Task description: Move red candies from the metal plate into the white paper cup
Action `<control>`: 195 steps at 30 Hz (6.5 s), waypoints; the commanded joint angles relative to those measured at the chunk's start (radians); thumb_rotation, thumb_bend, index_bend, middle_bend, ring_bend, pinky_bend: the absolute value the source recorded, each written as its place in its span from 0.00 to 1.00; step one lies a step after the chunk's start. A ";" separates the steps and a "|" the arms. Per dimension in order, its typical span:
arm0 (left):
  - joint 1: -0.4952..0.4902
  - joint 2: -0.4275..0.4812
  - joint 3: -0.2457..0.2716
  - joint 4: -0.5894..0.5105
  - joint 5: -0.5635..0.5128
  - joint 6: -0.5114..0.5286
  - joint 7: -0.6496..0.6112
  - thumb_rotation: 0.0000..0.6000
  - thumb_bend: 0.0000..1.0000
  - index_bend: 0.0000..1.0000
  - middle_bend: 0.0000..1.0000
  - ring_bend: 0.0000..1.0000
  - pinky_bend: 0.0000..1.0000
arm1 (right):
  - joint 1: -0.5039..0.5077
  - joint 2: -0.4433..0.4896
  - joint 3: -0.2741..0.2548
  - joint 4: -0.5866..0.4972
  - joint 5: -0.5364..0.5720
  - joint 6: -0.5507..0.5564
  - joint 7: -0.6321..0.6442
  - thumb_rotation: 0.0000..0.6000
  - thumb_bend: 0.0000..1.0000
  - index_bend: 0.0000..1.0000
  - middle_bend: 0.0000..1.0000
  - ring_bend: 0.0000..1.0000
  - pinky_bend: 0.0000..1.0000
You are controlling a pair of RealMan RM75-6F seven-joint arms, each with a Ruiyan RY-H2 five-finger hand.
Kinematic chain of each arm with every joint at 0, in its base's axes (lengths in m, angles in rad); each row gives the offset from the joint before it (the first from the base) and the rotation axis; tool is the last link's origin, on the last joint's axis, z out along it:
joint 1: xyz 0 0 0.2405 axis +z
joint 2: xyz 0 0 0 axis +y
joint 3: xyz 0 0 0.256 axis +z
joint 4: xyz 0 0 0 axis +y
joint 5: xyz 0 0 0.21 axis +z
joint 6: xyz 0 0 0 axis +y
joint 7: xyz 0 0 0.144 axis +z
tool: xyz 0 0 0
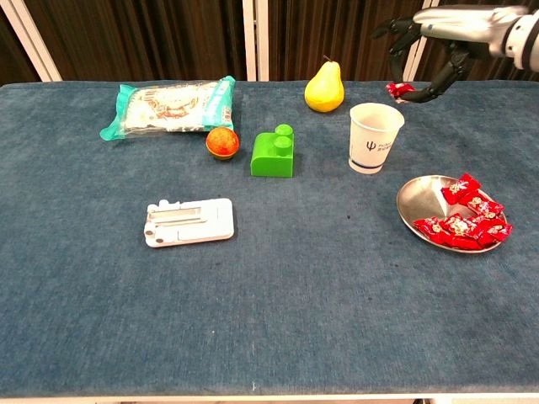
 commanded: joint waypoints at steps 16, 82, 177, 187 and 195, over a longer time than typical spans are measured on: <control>-0.001 0.001 0.000 -0.002 -0.004 -0.004 0.000 1.00 0.35 0.11 0.00 0.00 0.00 | 0.049 -0.049 -0.036 0.052 -0.020 -0.039 0.054 1.00 0.51 0.50 0.09 0.00 0.00; -0.005 -0.006 -0.008 -0.007 -0.020 0.001 0.019 1.00 0.35 0.11 0.00 0.00 0.00 | -0.262 0.161 -0.277 -0.208 -0.178 0.144 0.003 1.00 0.40 0.46 0.09 0.00 0.00; 0.002 -0.005 -0.015 -0.006 -0.026 0.007 0.007 1.00 0.35 0.12 0.00 0.00 0.00 | 0.058 -0.004 -0.074 0.006 -0.096 -0.025 0.122 1.00 0.61 0.57 0.09 0.00 0.00; 0.004 -0.003 -0.015 -0.008 -0.026 0.008 0.003 1.00 0.35 0.12 0.00 0.00 0.00 | 0.057 0.008 -0.079 -0.012 -0.072 -0.032 0.078 1.00 0.59 0.43 0.09 0.00 0.00; 0.003 -0.003 -0.015 -0.006 -0.026 0.006 0.005 1.00 0.35 0.12 0.00 0.00 0.00 | 0.017 0.059 -0.060 -0.100 -0.070 0.081 0.072 1.00 0.58 0.39 0.09 0.00 0.00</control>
